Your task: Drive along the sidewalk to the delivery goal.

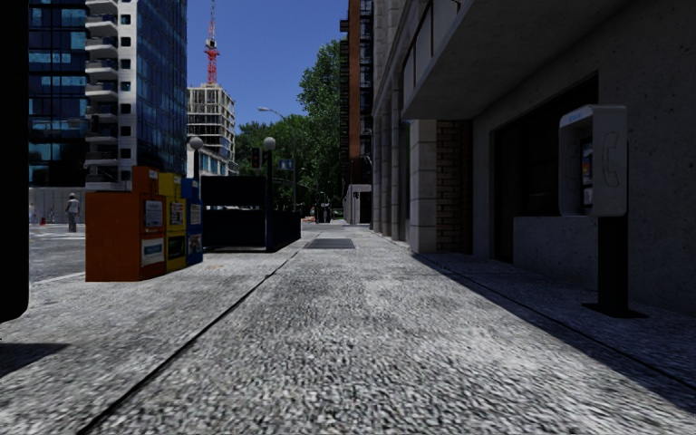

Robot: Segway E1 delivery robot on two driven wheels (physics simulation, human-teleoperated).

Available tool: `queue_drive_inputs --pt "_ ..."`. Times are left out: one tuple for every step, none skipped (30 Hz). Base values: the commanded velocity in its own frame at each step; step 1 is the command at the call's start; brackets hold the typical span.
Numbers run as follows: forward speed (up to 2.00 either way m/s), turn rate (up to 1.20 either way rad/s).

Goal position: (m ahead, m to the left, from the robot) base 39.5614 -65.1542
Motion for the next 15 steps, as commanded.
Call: queue_drive_inputs --pt "2.00 0.00" --pt "2.00 0.00" --pt "2.00 0.00" --pt "2.00 0.00" --pt "2.00 0.00" --pt "2.00 0.00" --pt "2.00 0.00" --pt "2.00 0.00" --pt "2.00 0.00" --pt "2.00 0.00" --pt "2.00 0.00" --pt "2.00 0.00" --pt "2.00 0.00" --pt "2.00 0.00" --pt "2.00 0.00"
